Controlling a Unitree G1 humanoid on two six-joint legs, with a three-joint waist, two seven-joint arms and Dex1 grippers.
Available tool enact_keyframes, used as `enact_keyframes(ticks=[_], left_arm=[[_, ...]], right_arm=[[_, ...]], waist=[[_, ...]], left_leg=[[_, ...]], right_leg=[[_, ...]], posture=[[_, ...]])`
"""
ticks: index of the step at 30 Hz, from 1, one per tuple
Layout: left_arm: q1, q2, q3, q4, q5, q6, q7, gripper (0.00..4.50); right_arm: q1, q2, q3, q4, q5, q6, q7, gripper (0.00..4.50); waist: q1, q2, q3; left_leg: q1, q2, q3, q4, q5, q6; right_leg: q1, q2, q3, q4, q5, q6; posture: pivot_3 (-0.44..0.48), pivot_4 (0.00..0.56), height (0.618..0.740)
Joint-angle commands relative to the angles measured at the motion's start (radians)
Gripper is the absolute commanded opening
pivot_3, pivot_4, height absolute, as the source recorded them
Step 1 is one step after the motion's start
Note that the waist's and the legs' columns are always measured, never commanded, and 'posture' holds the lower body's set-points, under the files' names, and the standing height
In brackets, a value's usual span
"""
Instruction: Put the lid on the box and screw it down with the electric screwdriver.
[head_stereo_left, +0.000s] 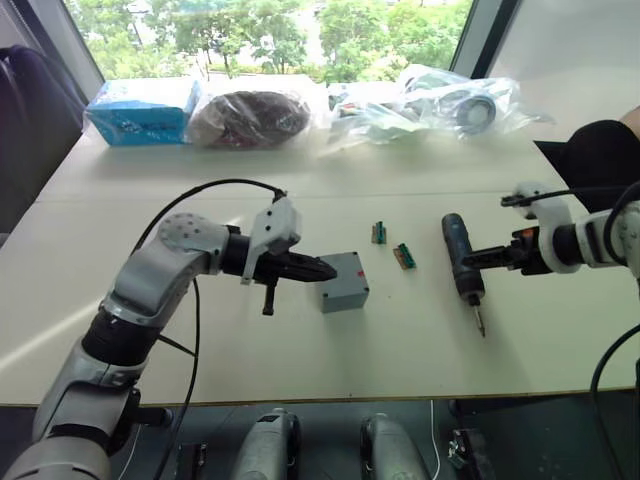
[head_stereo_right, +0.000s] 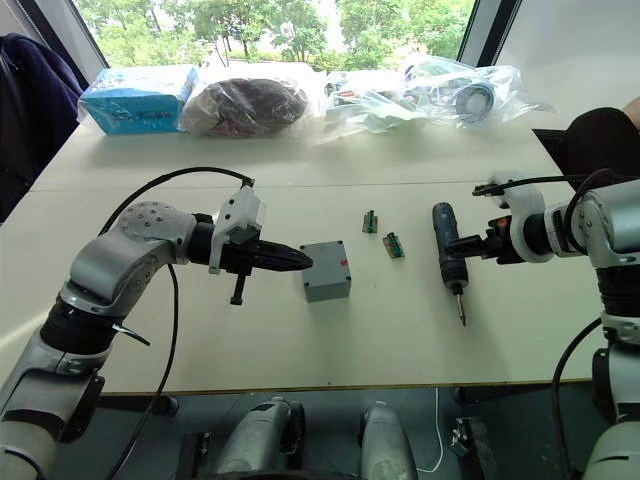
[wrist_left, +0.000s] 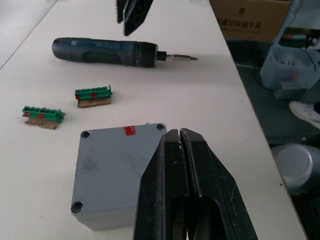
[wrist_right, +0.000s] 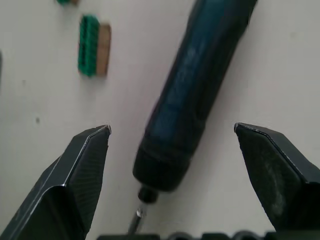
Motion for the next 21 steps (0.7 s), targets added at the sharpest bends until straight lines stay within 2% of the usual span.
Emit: enact_keyframes(ticks=[1,6,15,19,21], left_arm=[[-0.004,0.001,0.003,-0.030,0.003,-0.024,0.000,0.00],[0.031,-0.002,0.011,-0.065,-0.007,-0.003,0.034,0.00],[0.085,-0.010,0.029,-0.112,-0.019,0.027,0.104,0.00],[0.102,-0.010,0.037,-0.125,-0.023,0.034,0.127,0.00],[0.105,-0.010,0.040,-0.124,-0.023,0.035,0.134,0.00]], right_arm=[[-0.090,-0.002,0.085,0.123,-0.034,-0.046,0.062,4.31],[-0.174,0.034,0.239,0.282,-0.108,-0.138,0.155,4.31],[-0.271,0.144,0.417,0.512,-0.272,-0.287,0.311,4.31],[-0.269,0.157,0.480,0.515,-0.331,-0.317,0.385,3.24],[-0.269,0.165,0.483,0.520,-0.352,-0.317,0.402,2.46]], waist=[[-0.009,0.000,0.000],[-0.014,0.000,0.000],[-0.011,0.000,0.000],[-0.013,0.000,0.000],[-0.013,0.000,0.000]], left_leg=[[0.000,0.000,0.000,0.000,0.000,0.000],[0.000,0.000,0.000,0.000,0.000,0.001],[0.000,0.000,0.000,0.001,0.000,0.001],[0.000,0.000,0.000,0.001,0.000,0.001],[0.000,0.000,-0.001,0.001,0.000,0.001]], right_leg=[[0.000,0.000,0.000,0.000,0.000,0.000],[-0.001,0.001,0.000,0.000,0.001,0.003],[0.000,0.001,0.000,0.001,0.002,0.003],[0.000,0.001,0.000,0.001,0.002,0.003],[0.000,0.001,0.000,0.001,0.002,0.003]], posture=[[0.000,0.150,0.740],[0.000,0.150,0.740],[0.000,0.150,0.740],[0.000,0.150,0.740],[0.000,0.150,0.740]])
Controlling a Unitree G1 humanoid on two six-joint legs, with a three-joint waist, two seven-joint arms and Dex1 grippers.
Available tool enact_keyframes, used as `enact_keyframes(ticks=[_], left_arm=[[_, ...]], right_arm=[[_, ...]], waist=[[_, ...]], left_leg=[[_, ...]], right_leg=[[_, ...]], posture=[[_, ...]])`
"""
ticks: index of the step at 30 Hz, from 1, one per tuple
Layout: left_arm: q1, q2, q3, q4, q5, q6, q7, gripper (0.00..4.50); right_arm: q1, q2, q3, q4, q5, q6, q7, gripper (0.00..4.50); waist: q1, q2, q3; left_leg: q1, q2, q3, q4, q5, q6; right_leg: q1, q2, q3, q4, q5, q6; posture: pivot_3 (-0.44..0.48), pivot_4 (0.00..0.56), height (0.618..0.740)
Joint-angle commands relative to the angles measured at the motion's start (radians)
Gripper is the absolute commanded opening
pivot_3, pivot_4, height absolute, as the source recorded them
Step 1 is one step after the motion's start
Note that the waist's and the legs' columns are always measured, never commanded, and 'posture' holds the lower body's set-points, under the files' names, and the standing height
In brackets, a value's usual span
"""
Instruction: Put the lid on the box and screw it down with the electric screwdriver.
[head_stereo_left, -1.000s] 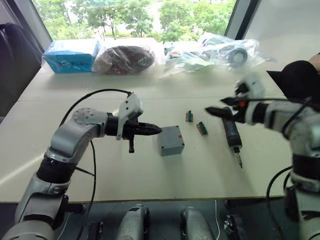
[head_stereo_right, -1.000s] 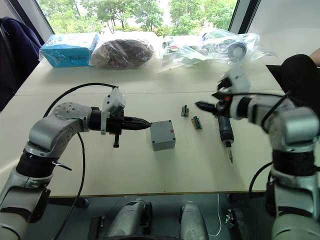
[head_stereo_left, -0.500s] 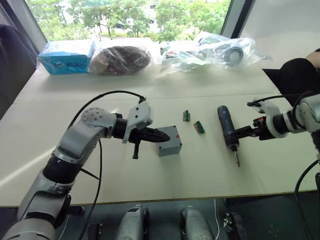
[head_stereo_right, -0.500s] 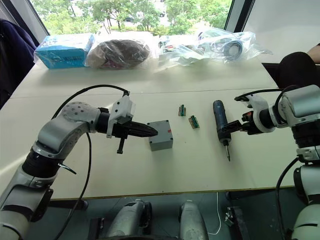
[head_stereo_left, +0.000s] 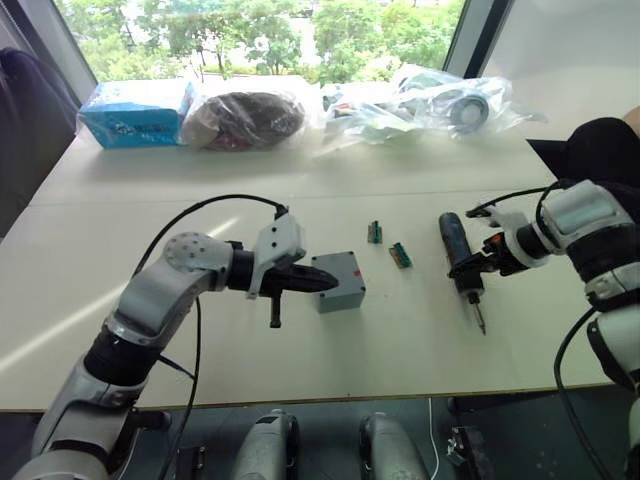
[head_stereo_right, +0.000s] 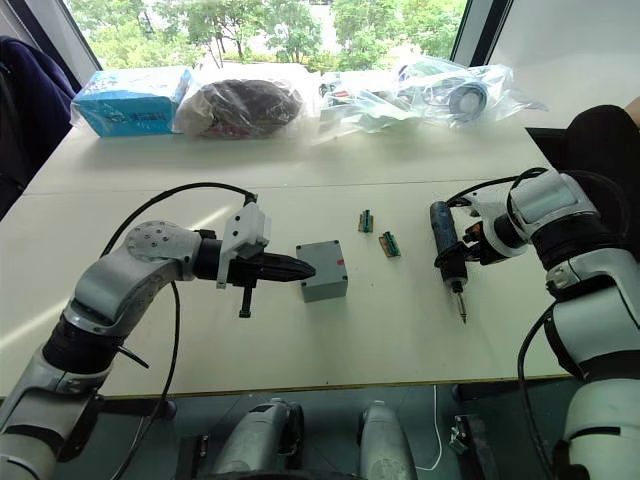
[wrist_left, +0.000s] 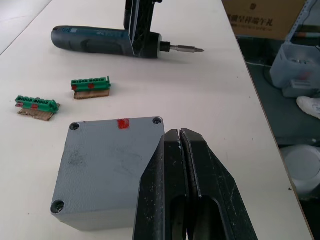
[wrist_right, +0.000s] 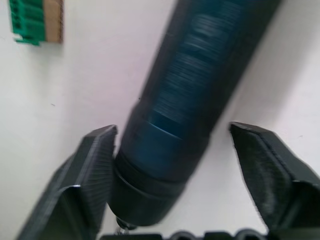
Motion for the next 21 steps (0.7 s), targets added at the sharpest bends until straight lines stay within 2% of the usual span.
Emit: enact_keyframes(ticks=[1,2,6,8,10,12,15,17,18,21], left_arm=[[-0.001,-0.001,0.034,-0.026,-0.018,-0.001,0.017,0.00],[-0.001,-0.001,0.037,-0.019,-0.016,-0.004,0.020,0.00],[-0.008,0.000,0.042,0.021,-0.006,-0.020,0.021,0.00],[-0.015,0.003,0.051,0.049,0.001,-0.031,0.017,0.00],[-0.030,0.002,0.065,0.085,-0.001,-0.036,0.017,0.00],[-0.051,0.003,0.075,0.125,-0.004,-0.040,0.007,0.00],[-0.070,0.013,0.064,0.164,0.003,-0.054,-0.020,0.00],[-0.085,0.013,0.047,0.186,0.012,-0.061,-0.040,0.00],[-0.094,0.009,0.039,0.197,0.016,-0.063,-0.047,0.00],[-0.131,-0.008,0.019,0.238,0.032,-0.073,-0.058,0.00]], right_arm=[[0.003,0.021,0.024,0.015,-0.036,0.000,0.047,2.29],[0.001,0.027,0.013,0.023,-0.042,0.003,0.044,1.87],[-0.020,0.045,-0.080,0.071,-0.069,-0.049,-0.016,1.86],[-0.064,0.062,-0.181,0.110,-0.058,-0.071,-0.077,1.86],[-0.084,0.063,-0.281,0.080,-0.051,-0.175,-0.140,1.86],[-0.103,0.086,-0.463,-0.002,0.041,-0.195,-0.187,1.86],[-0.025,0.157,-0.735,-0.247,0.177,-0.255,-0.291,1.86],[0.084,0.253,-0.893,-0.497,0.273,-0.306,-0.366,1.86],[0.134,0.303,-0.945,-0.614,0.318,-0.299,-0.401,1.86],[0.296,0.438,-0.956,-0.897,0.346,-0.343,-0.518,1.86]], waist=[[0.001,0.000,0.000],[0.001,0.000,0.000],[0.000,-0.001,0.000],[-0.003,-0.001,0.000],[-0.005,0.000,0.000],[-0.003,0.003,0.002],[-0.004,0.004,0.002],[0.000,0.003,0.002],[0.003,0.003,0.002],[0.014,0.001,0.001]], left_leg=[[0.000,0.000,0.000,0.000,0.000,0.000],[0.000,0.000,-0.001,0.000,0.000,0.000],[0.000,0.000,-0.001,0.000,0.000,0.000],[0.001,0.000,0.000,0.000,0.000,0.000],[0.001,0.000,0.001,0.000,0.000,0.000],[0.001,0.000,0.001,0.000,0.001,-0.001],[-0.004,0.000,0.001,-0.002,0.001,-0.002],[-0.008,0.000,0.001,-0.002,0.004,-0.007],[-0.008,0.001,0.000,-0.003,0.005,-0.008],[-0.009,0.001,0.000,-0.004,0.005,-0.009]], right_leg=[[0.000,0.000,0.000,0.000,0.000,0.000],[0.000,0.000,0.000,0.000,0.000,0.000],[0.000,0.000,0.000,0.000,0.000,0.000],[0.001,0.001,0.000,0.000,0.000,0.000],[0.001,0.000,0.000,0.000,0.000,0.000],[-0.001,0.000,0.001,0.001,0.000,0.000],[-0.007,0.001,0.001,0.003,0.000,0.000],[-0.012,0.002,0.001,0.004,0.000,0.000],[-0.012,0.003,0.000,0.004,0.000,0.000],[-0.010,0.002,-0.001,0.003,0.000,0.000]], posture=[[0.000,0.150,0.740],[0.000,0.150,0.740],[0.000,0.150,0.740],[0.000,0.150,0.740],[0.000,0.150,0.740],[0.000,0.150,0.740],[0.000,0.150,0.740],[0.000,0.150,0.740],[0.000,0.150,0.740],[0.000,0.150,0.740]])
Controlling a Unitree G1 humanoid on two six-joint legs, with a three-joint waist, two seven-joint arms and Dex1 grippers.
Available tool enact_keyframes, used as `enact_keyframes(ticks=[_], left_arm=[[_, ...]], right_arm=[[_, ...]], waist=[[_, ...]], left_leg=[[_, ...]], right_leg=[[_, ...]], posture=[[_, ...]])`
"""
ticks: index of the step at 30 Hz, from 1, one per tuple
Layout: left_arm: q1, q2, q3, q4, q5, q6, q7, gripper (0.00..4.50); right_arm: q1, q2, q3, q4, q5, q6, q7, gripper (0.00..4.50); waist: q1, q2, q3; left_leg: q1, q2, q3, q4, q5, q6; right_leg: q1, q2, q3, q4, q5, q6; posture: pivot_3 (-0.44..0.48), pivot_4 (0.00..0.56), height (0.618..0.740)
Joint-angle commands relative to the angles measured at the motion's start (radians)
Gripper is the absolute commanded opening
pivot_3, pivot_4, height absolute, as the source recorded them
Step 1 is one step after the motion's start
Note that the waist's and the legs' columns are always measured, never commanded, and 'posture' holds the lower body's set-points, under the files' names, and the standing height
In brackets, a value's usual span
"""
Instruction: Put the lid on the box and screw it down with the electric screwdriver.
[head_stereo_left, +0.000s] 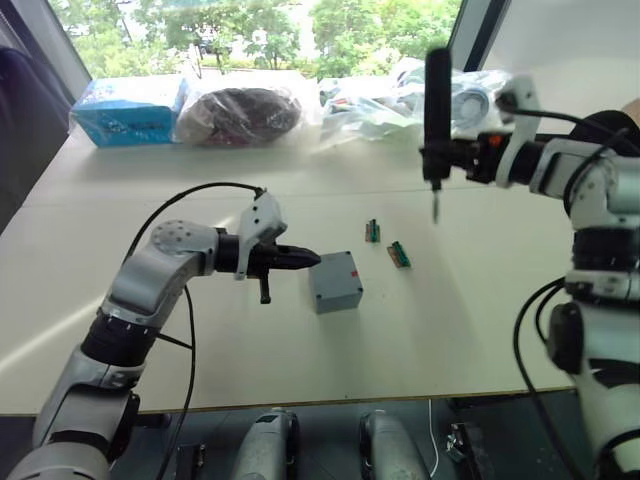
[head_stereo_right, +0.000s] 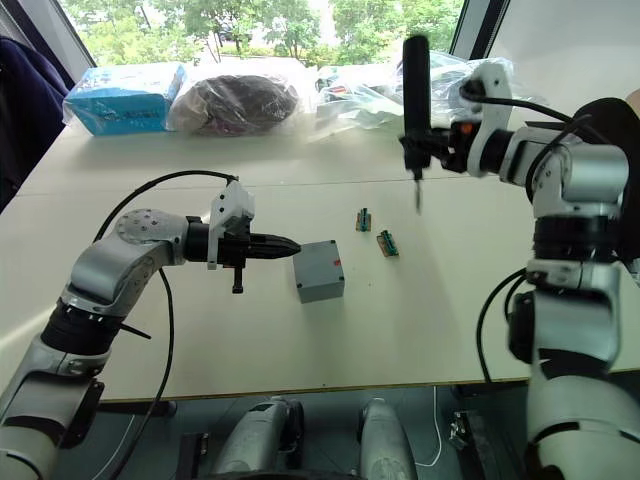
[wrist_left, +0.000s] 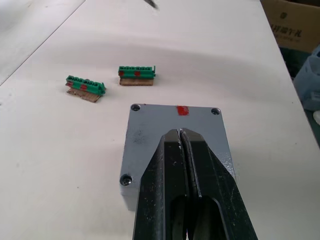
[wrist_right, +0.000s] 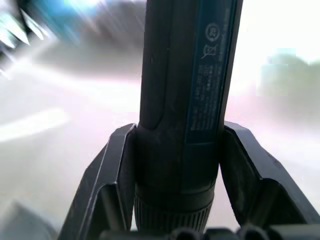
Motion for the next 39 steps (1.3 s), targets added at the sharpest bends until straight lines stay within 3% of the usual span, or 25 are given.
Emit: enact_keyframes(ticks=[1,5,13,25,39], left_arm=[[-0.057,-0.014,-0.008,0.032,0.021,-0.024,-0.020,0.00],[-0.098,-0.043,-0.024,0.074,0.040,-0.034,-0.031,0.00],[-0.115,-0.086,-0.115,0.177,0.153,-0.129,-0.052,0.00],[-0.095,-0.118,-0.143,0.211,0.220,-0.169,-0.057,0.00],[-0.091,-0.115,-0.146,0.204,0.220,-0.159,-0.068,0.00]], right_arm=[[0.154,0.127,-0.036,-0.323,0.072,-0.071,-0.124,1.86],[0.304,0.271,0.021,-0.479,0.077,-0.186,-0.198,1.86],[0.422,0.380,0.173,-0.484,-0.022,-0.382,-0.290,1.86],[0.508,0.373,0.278,-0.393,-0.154,-0.574,-0.317,1.86],[0.526,0.368,0.261,-0.389,-0.117,-0.579,-0.333,1.86]], waist=[[0.008,0.000,0.000],[0.017,0.000,0.000],[0.008,0.000,0.000],[0.006,0.000,0.000],[0.006,0.000,0.000]], left_leg=[[0.000,0.000,0.000,0.002,-0.001,0.001],[0.000,-0.003,0.001,0.006,-0.004,0.007],[0.002,-0.004,0.000,0.004,-0.003,0.007],[0.002,-0.003,0.000,0.004,-0.002,0.006],[0.003,-0.003,0.000,0.004,-0.002,0.006]], right_leg=[[0.001,0.000,0.000,0.000,0.000,0.000],[0.003,-0.003,0.002,-0.002,0.002,0.002],[0.002,0.000,0.002,0.000,0.002,0.002],[0.002,0.000,0.002,0.000,0.002,0.002],[0.003,0.000,0.002,0.000,0.002,0.002]], posture=[[0.000,0.150,0.740],[0.000,0.150,0.740],[0.000,0.150,0.740],[0.000,0.150,0.740],[0.000,0.150,0.740]])
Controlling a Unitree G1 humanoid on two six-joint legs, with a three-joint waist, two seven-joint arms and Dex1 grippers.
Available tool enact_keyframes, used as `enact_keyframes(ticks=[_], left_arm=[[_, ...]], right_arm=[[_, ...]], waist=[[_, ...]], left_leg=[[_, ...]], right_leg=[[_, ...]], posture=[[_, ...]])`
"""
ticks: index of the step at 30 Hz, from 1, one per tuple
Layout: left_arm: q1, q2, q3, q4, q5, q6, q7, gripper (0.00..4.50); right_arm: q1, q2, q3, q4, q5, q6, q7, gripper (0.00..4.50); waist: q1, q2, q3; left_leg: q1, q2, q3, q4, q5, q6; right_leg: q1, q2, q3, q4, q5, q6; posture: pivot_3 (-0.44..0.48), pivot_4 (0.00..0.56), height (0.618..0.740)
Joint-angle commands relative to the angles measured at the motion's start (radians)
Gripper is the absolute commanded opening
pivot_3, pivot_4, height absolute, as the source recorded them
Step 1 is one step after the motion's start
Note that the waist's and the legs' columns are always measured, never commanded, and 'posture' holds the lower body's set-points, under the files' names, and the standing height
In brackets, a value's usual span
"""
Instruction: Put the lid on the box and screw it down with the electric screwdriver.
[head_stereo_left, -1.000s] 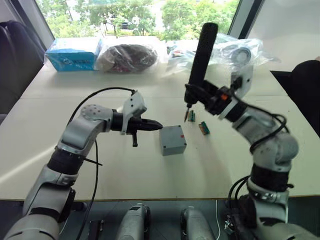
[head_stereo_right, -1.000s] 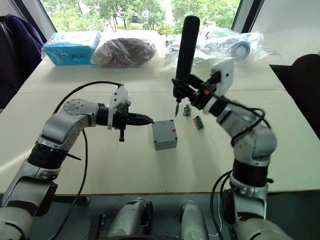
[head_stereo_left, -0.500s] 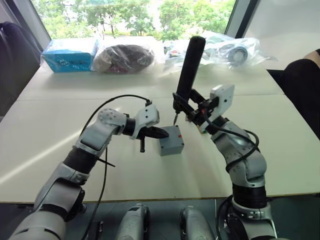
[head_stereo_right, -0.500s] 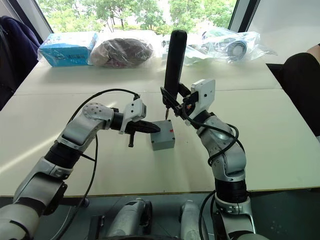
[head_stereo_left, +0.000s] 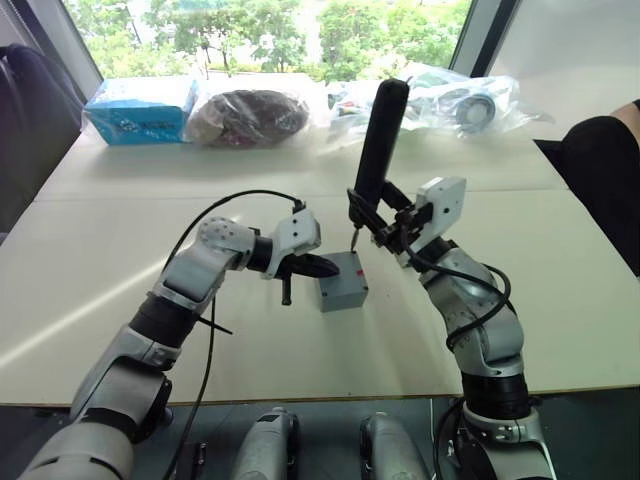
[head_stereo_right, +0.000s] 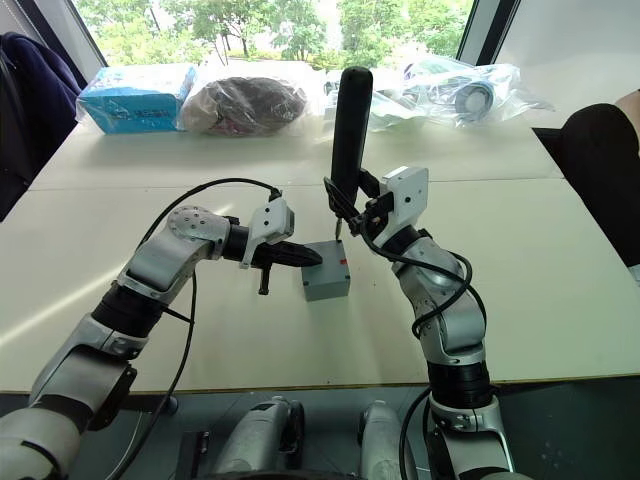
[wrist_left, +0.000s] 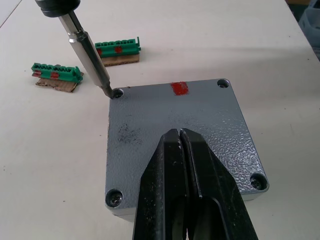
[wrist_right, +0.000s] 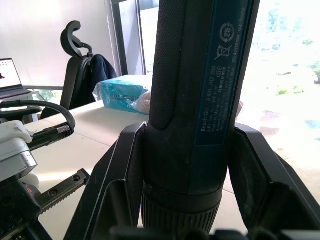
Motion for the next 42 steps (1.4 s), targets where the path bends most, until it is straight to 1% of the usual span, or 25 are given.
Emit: enact_keyframes(ticks=[1,14,18,21,25,27,33,42], left_arm=[[0.011,0.003,-0.003,-0.002,0.011,0.013,-0.010,0.00],[0.013,-0.007,-0.005,-0.006,0.010,0.024,-0.012,0.00],[0.016,-0.009,-0.009,-0.008,0.012,0.026,-0.011,0.00],[0.022,-0.011,-0.011,-0.005,0.013,0.028,-0.009,0.00],[0.033,-0.016,-0.009,-0.011,0.003,0.047,-0.009,0.00],[0.040,-0.015,-0.014,-0.014,0.011,0.044,-0.008,0.00],[0.045,-0.024,-0.013,-0.021,0.014,0.050,0.001,0.00],[0.050,-0.009,-0.008,-0.029,0.017,0.058,-0.001,0.00]], right_arm=[[0.006,-0.006,-0.024,-0.047,0.033,0.005,-0.008,1.86],[0.017,-0.027,-0.018,-0.050,0.043,0.011,-0.012,1.86],[0.062,-0.018,0.017,-0.028,0.017,-0.003,-0.010,1.86],[0.086,0.005,0.021,0.011,0.028,-0.001,-0.022,1.86],[0.102,0.002,0.055,0.062,-0.011,-0.042,-0.005,1.86],[0.098,-0.005,0.069,0.079,-0.030,-0.051,-0.004,1.86],[0.077,0.006,0.064,0.117,-0.015,-0.027,-0.017,1.86],[0.062,-0.001,0.075,0.151,-0.032,-0.046,-0.006,1.86]], waist=[[0.000,0.000,0.000],[0.002,0.000,0.000],[0.002,0.000,0.000],[0.001,0.000,0.000],[-0.001,-0.001,-0.002],[-0.005,-0.001,-0.004],[-0.013,-0.003,-0.006],[-0.014,-0.003,-0.007]], left_leg=[[0.000,0.000,0.000,0.000,0.000,0.000],[0.001,0.000,0.000,0.000,0.000,0.000],[0.001,0.000,0.000,0.000,0.000,0.000],[0.005,0.000,0.000,0.000,0.000,0.000],[0.016,0.002,0.000,-0.002,-0.001,0.001],[0.017,0.002,-0.001,-0.002,-0.001,0.001],[0.022,0.003,-0.001,-0.003,-0.001,0.001],[0.022,0.003,-0.001,-0.003,-0.001,0.001]], right_leg=[[0.000,0.000,0.000,0.000,0.000,0.000],[0.001,0.000,0.000,0.000,0.000,0.000],[0.002,0.000,0.000,0.000,0.000,0.000],[0.006,0.000,0.000,-0.001,0.000,0.000],[0.016,0.000,0.000,-0.002,-0.001,-0.001],[0.016,0.000,0.000,-0.002,-0.001,-0.001],[0.021,0.000,0.000,-0.002,-0.002,-0.002],[0.021,0.000,0.000,-0.002,-0.002,-0.003]], posture=[[0.000,0.150,0.740],[0.000,0.150,0.740],[0.000,0.150,0.740],[0.000,0.150,0.740],[0.000,0.150,0.740],[0.000,0.150,0.740],[0.000,0.150,0.740],[0.000,0.150,0.740]])
